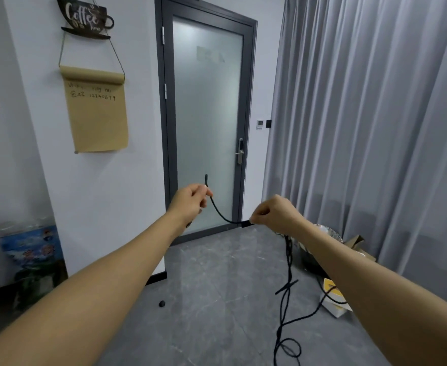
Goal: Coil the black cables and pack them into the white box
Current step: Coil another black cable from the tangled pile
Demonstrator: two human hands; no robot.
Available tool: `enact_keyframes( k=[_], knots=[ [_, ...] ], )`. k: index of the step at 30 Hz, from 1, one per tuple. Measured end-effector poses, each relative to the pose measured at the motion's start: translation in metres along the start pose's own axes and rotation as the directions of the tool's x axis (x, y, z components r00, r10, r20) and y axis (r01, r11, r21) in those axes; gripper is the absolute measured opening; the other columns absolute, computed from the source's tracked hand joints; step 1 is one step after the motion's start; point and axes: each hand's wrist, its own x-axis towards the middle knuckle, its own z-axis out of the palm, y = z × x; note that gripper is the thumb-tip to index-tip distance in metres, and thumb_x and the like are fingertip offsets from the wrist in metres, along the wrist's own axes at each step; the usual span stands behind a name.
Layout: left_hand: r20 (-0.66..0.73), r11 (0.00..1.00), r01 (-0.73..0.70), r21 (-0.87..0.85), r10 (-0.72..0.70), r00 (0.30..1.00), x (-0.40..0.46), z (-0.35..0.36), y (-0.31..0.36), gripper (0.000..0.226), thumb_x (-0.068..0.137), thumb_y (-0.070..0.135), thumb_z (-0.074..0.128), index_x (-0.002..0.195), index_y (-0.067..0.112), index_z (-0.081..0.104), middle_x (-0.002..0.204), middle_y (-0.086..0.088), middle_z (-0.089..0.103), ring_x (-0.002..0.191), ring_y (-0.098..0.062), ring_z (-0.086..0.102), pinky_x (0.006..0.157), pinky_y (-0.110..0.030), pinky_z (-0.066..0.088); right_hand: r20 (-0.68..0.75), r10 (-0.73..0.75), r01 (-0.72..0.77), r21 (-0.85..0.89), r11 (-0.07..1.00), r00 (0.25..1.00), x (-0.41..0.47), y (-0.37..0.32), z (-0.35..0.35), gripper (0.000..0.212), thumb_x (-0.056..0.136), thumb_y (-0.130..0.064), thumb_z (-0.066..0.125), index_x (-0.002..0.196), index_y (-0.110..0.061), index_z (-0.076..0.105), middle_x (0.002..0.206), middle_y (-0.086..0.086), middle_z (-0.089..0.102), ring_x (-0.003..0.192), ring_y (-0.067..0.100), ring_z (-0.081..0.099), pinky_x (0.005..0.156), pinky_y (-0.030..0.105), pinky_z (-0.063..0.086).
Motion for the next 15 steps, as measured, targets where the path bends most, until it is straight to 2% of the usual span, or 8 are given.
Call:
enact_keyframes(
  k=[2,5,6,7,9,10,12,15],
  knots=[
    [0.093,0.994,-0.05,0.102,0.04,0.995,-0.002,0.008,-0.001,0.03,0.101,0.02,0.041,0.083,0.013,0.064,0.075,0.0,0.056,0.071,-0.01,0.052,0.072,-0.024,0.044,0.068,-0.063,0.062,0.01,0.998,0.996,0.0,-0.012,-0.003,0.012,0.085,-0.017,0.067,0.089,-0.009,0.075,0.077,-0.003,0.068,0.047,-0.002,0.051,0.045,0.005,0.037],
    [0.206,0.977,-0.08,0.196,0.039,0.978,-0.005,0.016,0.0,0.028,0.1,0.021,0.043,0.087,0.012,0.066,0.082,0.0,0.065,0.078,-0.009,0.06,0.081,-0.022,0.047,0.092,-0.13,0.121,0.093,0.988,0.987,0.0,-0.023,-0.008,0.013,0.086,-0.025,0.066,0.086,-0.016,0.076,0.078,0.002,0.072,0.06,0.022,0.06,0.062,0.029,0.053],
    [0.244,0.978,-0.079,0.193,0.031,0.969,-0.006,0.017,0.001,0.028,0.1,0.022,0.043,0.089,0.011,0.066,0.082,0.0,0.067,0.078,-0.007,0.063,0.083,-0.023,0.048,0.084,-0.14,0.128,0.139,0.982,0.987,-0.001,-0.025,-0.01,0.015,0.087,-0.027,0.065,0.085,-0.015,0.075,0.067,-0.002,0.069,0.056,0.023,0.057,0.058,0.031,0.052],
    [0.278,0.981,-0.075,0.177,0.023,0.96,-0.008,0.019,0.004,0.029,0.1,0.022,0.042,0.09,0.009,0.066,0.081,-0.001,0.069,0.074,-0.004,0.064,0.084,-0.023,0.048,0.07,-0.145,0.13,0.187,0.974,0.987,-0.001,-0.026,-0.011,0.017,0.088,-0.026,0.064,0.085,-0.012,0.074,0.052,-0.009,0.061,0.045,0.014,0.049,0.048,0.024,0.043],
    [0.318,0.986,-0.065,0.152,0.014,0.948,-0.011,0.021,0.01,0.034,0.102,0.023,0.039,0.09,0.006,0.065,0.071,-0.001,0.067,0.06,0.001,0.062,0.08,-0.022,0.049,0.022,-0.113,0.102,0.294,0.95,0.993,0.002,-0.023,-0.012,0.02,0.09,-0.026,0.061,0.084,-0.01,0.072,0.038,-0.013,0.042,0.037,0.006,0.032,0.044,0.015,0.027],
    [0.332,0.991,-0.054,0.123,0.01,0.943,-0.013,0.021,0.013,0.036,0.102,0.023,0.036,0.087,0.005,0.063,0.064,0.0,0.062,0.054,-0.001,0.059,0.075,-0.021,0.049,-0.004,-0.093,0.088,0.362,0.928,0.996,0.003,-0.021,-0.011,0.021,0.089,-0.028,0.061,0.081,-0.012,0.072,0.04,-0.011,0.039,0.041,0.006,0.027,0.045,0.017,0.025],
    [0.373,1.0,-0.001,0.012,-0.003,0.928,-0.017,0.021,0.019,0.038,0.103,0.022,0.033,0.081,0.006,0.058,0.054,0.002,0.047,0.045,-0.006,0.046,0.062,-0.018,0.046,-0.038,-0.071,0.08,0.464,0.882,0.997,0.006,-0.017,-0.009,0.021,0.088,-0.032,0.062,0.077,-0.017,0.072,0.056,0.008,0.034,0.052,0.015,0.025,0.049,0.023,0.024],
    [0.413,0.999,0.038,-0.04,-0.018,0.91,-0.018,0.017,0.025,0.039,0.104,0.024,0.032,0.075,0.008,0.054,0.048,0.007,0.033,0.041,-0.004,0.027,0.043,-0.014,0.028,-0.036,-0.031,0.045,0.51,0.859,0.999,0.005,-0.015,-0.004,0.02,0.086,-0.032,0.065,0.073,-0.018,0.072,0.06,0.009,0.038,0.056,0.018,0.027,0.053,0.026,0.026]
  ],
)
